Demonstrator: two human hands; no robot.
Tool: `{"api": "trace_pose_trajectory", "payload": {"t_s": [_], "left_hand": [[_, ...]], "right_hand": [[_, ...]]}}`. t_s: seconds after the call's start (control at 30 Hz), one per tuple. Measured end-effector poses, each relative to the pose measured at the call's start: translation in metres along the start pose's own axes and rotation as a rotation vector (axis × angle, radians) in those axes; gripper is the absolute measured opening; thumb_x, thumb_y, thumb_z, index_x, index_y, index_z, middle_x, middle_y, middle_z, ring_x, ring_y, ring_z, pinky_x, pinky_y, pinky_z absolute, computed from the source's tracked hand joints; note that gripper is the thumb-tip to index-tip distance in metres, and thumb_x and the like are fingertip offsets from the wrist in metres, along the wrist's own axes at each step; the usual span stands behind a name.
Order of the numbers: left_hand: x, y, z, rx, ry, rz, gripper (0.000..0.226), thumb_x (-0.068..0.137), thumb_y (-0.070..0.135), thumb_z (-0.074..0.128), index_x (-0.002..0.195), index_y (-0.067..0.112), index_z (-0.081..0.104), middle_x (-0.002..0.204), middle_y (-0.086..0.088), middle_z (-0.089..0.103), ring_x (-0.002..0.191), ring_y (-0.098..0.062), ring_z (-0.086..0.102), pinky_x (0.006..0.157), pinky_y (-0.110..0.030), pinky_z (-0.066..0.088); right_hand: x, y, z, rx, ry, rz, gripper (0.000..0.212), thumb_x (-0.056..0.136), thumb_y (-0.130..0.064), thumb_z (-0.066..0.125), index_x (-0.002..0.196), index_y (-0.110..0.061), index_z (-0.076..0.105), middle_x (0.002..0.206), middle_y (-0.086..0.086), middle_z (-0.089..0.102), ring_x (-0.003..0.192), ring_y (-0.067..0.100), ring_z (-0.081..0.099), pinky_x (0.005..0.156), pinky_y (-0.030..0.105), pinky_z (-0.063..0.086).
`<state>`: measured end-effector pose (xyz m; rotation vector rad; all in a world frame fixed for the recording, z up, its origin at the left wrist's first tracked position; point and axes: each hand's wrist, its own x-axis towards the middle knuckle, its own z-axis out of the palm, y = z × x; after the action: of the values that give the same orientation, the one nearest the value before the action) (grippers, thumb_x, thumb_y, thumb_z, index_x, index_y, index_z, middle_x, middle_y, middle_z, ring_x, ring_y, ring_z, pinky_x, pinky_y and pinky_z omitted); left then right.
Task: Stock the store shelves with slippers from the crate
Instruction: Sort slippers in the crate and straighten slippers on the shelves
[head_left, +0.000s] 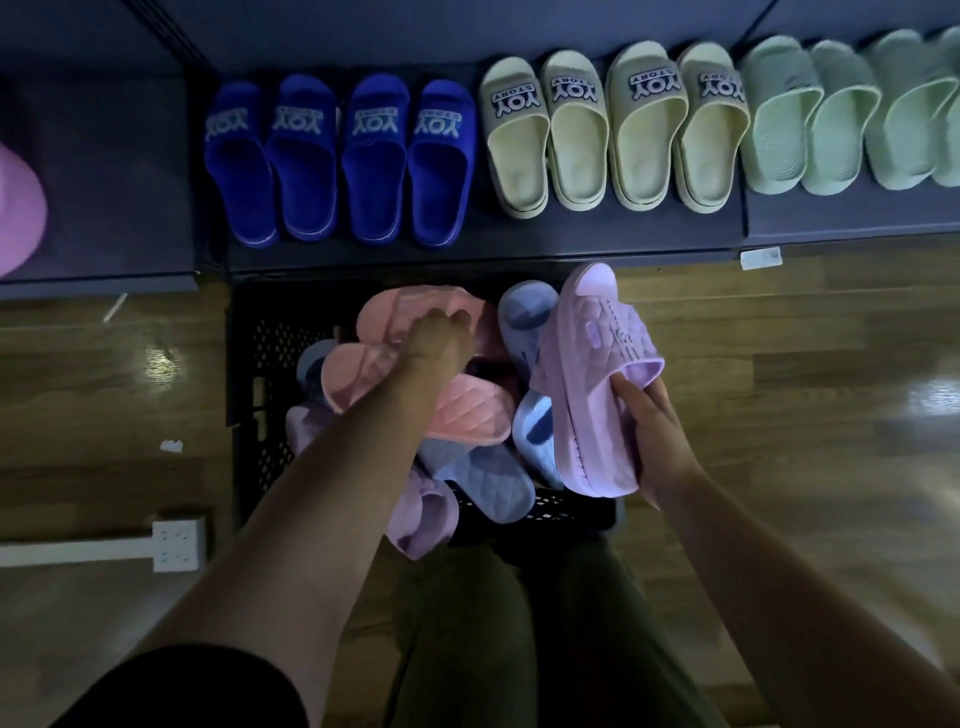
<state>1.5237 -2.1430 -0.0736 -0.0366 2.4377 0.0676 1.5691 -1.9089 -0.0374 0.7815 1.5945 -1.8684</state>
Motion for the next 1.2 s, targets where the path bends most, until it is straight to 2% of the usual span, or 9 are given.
{"api": "trace_pose_trajectory", "payload": {"t_s": [0.07, 0.23, 0.37, 0.47, 0.63, 0.7, 0.87, 1.07, 1.2], "left_hand": [[-0.009, -0.009, -0.008, -0.073, -0.019, -0.084, 0.036, 0.097, 0.007, 0.035, 0.129, -0.005, 0.046, 0.131, -0.021, 0.047, 0.119, -0.037, 0.048, 0.096, -0.042, 0.041], [-0.047, -0.042, -0.036, 0.201, -0.001, -0.053, 0.034, 0.096, 0.001, 0.036, 0.124, -0.002, 0.056, 0.126, -0.016, 0.055, 0.116, -0.033, 0.055, 0.093, -0.038, 0.045], [-0.093, -0.051, -0.069, 0.325, -0.01, -0.013, 0.032, 0.094, 0.001, 0.04, 0.117, 0.003, 0.062, 0.119, -0.013, 0.061, 0.111, -0.031, 0.059, 0.09, -0.036, 0.048], [-0.129, -0.052, -0.099, 0.325, 0.011, -0.026, 0.03, 0.095, 0.004, 0.041, 0.117, 0.006, 0.061, 0.12, -0.012, 0.058, 0.108, -0.03, 0.06, 0.086, -0.036, 0.048], [-0.189, -0.044, -0.157, 0.217, 0.037, -0.009, 0.03, 0.095, 0.012, 0.046, 0.122, 0.011, 0.057, 0.124, -0.009, 0.053, 0.109, -0.027, 0.059, 0.084, -0.034, 0.047], [-0.211, -0.041, -0.182, 0.178, 0.082, 0.018, 0.03, 0.093, 0.012, 0.048, 0.121, 0.012, 0.058, 0.125, -0.007, 0.053, 0.109, -0.026, 0.059, 0.084, -0.033, 0.047], [-0.264, -0.036, -0.251, 0.051, 0.249, 0.049, 0.029, 0.091, 0.011, 0.046, 0.117, 0.01, 0.06, 0.117, -0.008, 0.061, 0.102, -0.027, 0.061, 0.083, -0.038, 0.05], [-0.332, -0.004, -0.355, 0.084, 0.549, 0.214, 0.022, 0.089, 0.009, 0.046, 0.105, 0.012, 0.062, 0.11, -0.004, 0.053, 0.098, -0.025, 0.054, 0.076, -0.036, 0.048], [-0.359, 0.027, -0.415, 0.067, 0.687, 0.293, 0.024, 0.088, 0.012, 0.046, 0.106, 0.013, 0.061, 0.11, -0.002, 0.054, 0.1, -0.024, 0.053, 0.075, -0.033, 0.044]], "right_hand": [[-0.004, 0.0, 0.001, -0.037, 0.038, 0.008, 0.032, 0.097, -0.028, 0.052, 0.128, -0.033, 0.053, 0.121, -0.001, 0.066, 0.112, 0.019, 0.063, 0.1, 0.047, 0.047], [-0.03, -0.01, 0.008, -0.088, 0.052, 0.029, 0.028, 0.096, -0.032, 0.053, 0.124, -0.031, 0.056, 0.12, 0.0, 0.067, 0.112, 0.021, 0.063, 0.1, 0.049, 0.047], [-0.066, -0.032, 0.018, -0.136, 0.067, 0.027, 0.024, 0.096, -0.033, 0.055, 0.119, -0.029, 0.06, 0.113, -0.004, 0.07, 0.11, 0.018, 0.064, 0.097, 0.041, 0.049], [-0.096, -0.058, 0.025, -0.171, 0.091, 0.018, 0.018, 0.094, -0.035, 0.057, 0.11, -0.031, 0.063, 0.107, -0.007, 0.071, 0.106, 0.016, 0.065, 0.094, 0.037, 0.051], [-0.151, -0.116, 0.039, -0.209, 0.171, -0.032, 0.026, 0.092, -0.042, 0.058, 0.113, -0.029, 0.064, 0.109, -0.005, 0.071, 0.104, 0.018, 0.066, 0.097, 0.043, 0.05], [-0.174, -0.145, 0.044, -0.231, 0.212, -0.075, 0.028, 0.092, -0.044, 0.056, 0.114, -0.028, 0.064, 0.108, -0.005, 0.07, 0.103, 0.017, 0.065, 0.094, 0.039, 0.051], [-0.238, -0.217, 0.044, -0.215, 0.274, -0.212, 0.026, 0.095, -0.038, 0.055, 0.107, -0.017, 0.066, 0.096, -0.005, 0.07, 0.086, 0.012, 0.064, 0.064, 0.024, 0.047], [-0.298, -0.303, 0.031, -0.234, 0.321, -0.446, 0.023, 0.095, -0.033, 0.055, 0.085, -0.013, 0.062, 0.081, -0.002, 0.066, 0.075, 0.013, 0.058, 0.064, 0.025, 0.044], [-0.314, -0.355, 0.012, -0.27, 0.335, -0.586, 0.031, 0.093, -0.042, 0.054, 0.079, -0.015, 0.062, 0.08, -0.002, 0.067, 0.076, 0.013, 0.059, 0.071, 0.031, 0.047]]}}
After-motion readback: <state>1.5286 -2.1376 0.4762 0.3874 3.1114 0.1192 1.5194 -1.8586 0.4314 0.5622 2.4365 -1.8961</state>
